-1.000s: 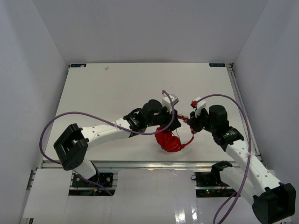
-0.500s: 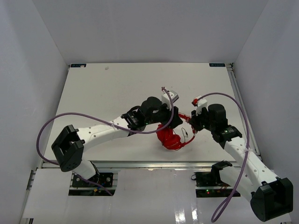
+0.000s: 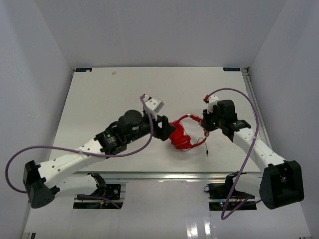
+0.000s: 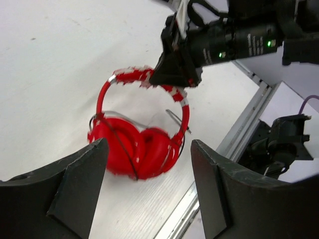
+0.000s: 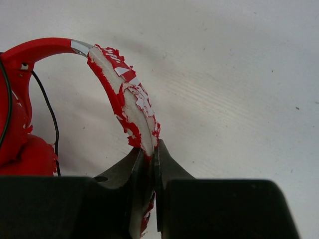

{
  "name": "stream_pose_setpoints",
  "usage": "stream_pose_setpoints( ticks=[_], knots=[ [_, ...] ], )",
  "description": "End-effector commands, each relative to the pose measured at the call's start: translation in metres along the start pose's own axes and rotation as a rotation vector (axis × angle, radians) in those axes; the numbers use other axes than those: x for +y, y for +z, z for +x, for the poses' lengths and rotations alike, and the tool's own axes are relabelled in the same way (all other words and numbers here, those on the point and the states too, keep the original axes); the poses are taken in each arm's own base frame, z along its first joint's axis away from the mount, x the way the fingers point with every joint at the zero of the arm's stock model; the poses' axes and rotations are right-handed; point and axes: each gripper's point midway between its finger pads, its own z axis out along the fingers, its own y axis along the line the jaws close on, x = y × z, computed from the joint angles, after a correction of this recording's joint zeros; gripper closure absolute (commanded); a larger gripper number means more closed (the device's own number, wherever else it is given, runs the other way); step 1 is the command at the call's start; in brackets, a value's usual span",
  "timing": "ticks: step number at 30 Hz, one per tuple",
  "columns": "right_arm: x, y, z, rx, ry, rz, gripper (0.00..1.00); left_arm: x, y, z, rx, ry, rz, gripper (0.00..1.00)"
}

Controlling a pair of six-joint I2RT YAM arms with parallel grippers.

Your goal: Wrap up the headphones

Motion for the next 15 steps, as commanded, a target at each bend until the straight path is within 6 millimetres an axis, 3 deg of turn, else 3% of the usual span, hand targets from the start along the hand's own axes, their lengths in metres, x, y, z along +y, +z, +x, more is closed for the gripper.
stream_pose_setpoints(
  ticks=[1, 6, 12, 15],
  knots=[
    [-0.001, 0.008, -0.060, -0.102, 0.045, -0.022, 0.92, 0.048, -0.045, 0.033, 0.024, 0.026, -0.203, 0.15],
    [-0.016, 0.051, -0.071, -0.030, 0.058, -0.005, 0.92, 0.078, -0.082, 0.060, 0.035, 0.043, -0.328, 0.10],
    [-0.033, 0.097, -0.075, 0.034, 0.065, -0.003, 0.92, 0.093, -0.093, 0.092, 0.064, 0.070, -0.364, 0.05],
    [-0.037, 0.113, -0.073, 0.044, 0.057, -0.013, 0.85, 0.098, -0.094, 0.100, 0.068, 0.079, -0.381, 0.03]
  ],
)
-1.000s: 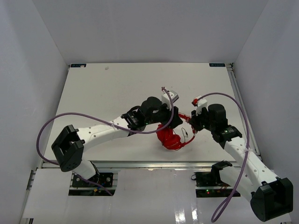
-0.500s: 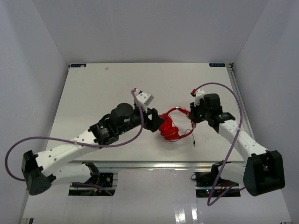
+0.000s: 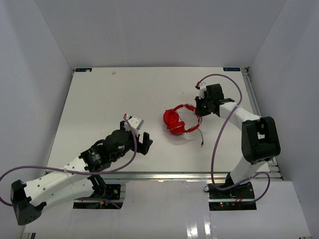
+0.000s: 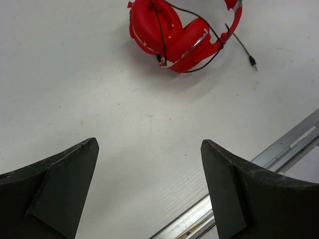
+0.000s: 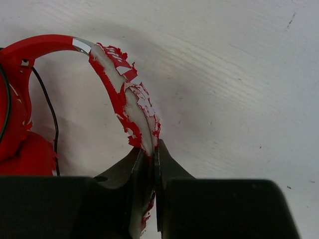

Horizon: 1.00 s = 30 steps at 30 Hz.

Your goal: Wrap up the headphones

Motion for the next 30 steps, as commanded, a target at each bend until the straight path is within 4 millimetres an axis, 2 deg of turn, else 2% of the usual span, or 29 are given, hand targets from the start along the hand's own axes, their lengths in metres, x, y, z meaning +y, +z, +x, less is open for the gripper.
stream_pose_setpoints(
  ticks=[1, 3, 6, 8, 9, 12, 14, 16, 19, 21, 26, 30],
  knots=[
    [0.000, 0.013, -0.037, -0.088, -0.011, -0.033, 0.81, 0.015, -0.001, 0.006, -0.011, 0.023, -0.060, 0.02],
    [-0.002, 0.021, -0.035, -0.076, -0.012, -0.035, 0.71, 0.015, 0.000, 0.007, -0.010, 0.033, -0.063, 0.02],
    [-0.003, 0.025, -0.030, -0.060, -0.016, -0.033, 0.47, 0.016, 0.002, 0.008, -0.011, 0.042, -0.064, 0.02],
    [-0.004, 0.017, -0.031, -0.073, -0.031, -0.021, 0.25, 0.015, 0.001, 0.007, -0.015, 0.041, -0.055, 0.02],
    [-0.005, 0.010, -0.032, -0.087, -0.040, -0.014, 0.18, 0.014, 0.000, 0.006, -0.020, 0.040, -0.053, 0.02],
    [-0.010, -0.016, -0.038, -0.136, -0.082, 0.037, 0.07, 0.016, -0.004, 0.002, -0.043, 0.032, -0.055, 0.02],
    [-0.013, -0.044, -0.044, -0.180, -0.128, 0.090, 0.03, 0.016, -0.007, -0.001, -0.059, 0.024, -0.055, 0.02],
    [-0.013, -0.069, -0.041, -0.192, -0.171, 0.115, 0.02, 0.016, -0.009, -0.004, -0.072, 0.015, -0.049, 0.02],
    [0.003, -0.101, -0.030, -0.205, -0.227, 0.065, 0.10, 0.010, -0.011, -0.007, -0.077, -0.011, -0.019, 0.02],
    [0.011, -0.136, -0.031, -0.303, -0.229, 0.083, 0.10, -0.004, -0.017, -0.012, -0.088, -0.064, 0.054, 0.02],
    [0.011, -0.176, -0.004, -0.387, -0.176, 0.152, 0.10, -0.028, -0.036, -0.025, -0.112, -0.197, 0.193, 0.02],
    [0.001, -0.188, 0.014, -0.394, -0.147, 0.228, 0.10, -0.035, -0.054, -0.034, -0.129, -0.266, 0.248, 0.02]
  ],
)
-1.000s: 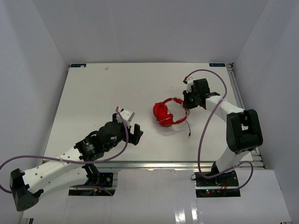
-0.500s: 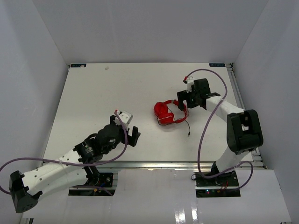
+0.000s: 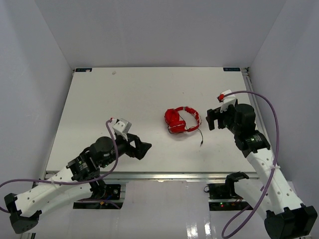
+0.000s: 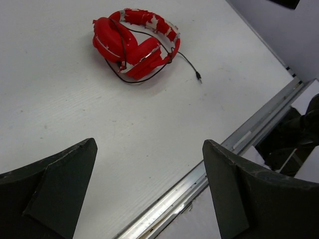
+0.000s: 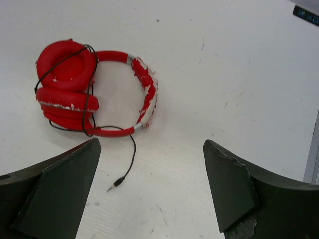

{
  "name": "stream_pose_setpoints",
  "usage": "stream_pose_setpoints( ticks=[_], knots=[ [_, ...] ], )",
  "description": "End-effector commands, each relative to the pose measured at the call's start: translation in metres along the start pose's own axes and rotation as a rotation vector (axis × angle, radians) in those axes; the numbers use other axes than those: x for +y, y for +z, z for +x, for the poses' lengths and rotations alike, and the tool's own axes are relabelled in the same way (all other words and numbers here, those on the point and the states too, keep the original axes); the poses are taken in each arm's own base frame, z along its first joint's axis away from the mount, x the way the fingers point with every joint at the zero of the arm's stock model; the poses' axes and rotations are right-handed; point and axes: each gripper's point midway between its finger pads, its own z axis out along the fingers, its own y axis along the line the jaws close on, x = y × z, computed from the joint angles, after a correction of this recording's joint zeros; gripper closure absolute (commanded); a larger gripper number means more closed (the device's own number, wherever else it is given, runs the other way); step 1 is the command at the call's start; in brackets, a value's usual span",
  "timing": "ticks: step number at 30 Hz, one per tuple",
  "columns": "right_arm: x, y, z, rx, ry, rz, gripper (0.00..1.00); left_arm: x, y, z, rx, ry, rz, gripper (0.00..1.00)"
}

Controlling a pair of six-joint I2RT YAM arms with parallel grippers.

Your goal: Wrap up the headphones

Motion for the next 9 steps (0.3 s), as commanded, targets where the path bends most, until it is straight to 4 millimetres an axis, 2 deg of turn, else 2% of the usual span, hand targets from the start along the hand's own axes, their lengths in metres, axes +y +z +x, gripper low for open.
stream_pose_setpoints(
  ticks=[1, 9],
  knots=[
    [-0.014, -0.016, 0.032, 0.067, 0.020, 0.114, 0.10, -0.024, -0.023, -0.017, -0.025, -0.131, 0.113, 0.02],
    [0.003, -0.022, 0.022, 0.038, -0.067, -0.021, 0.10, -0.022, -0.041, -0.015, -0.038, -0.190, 0.122, 0.02]
  ],
)
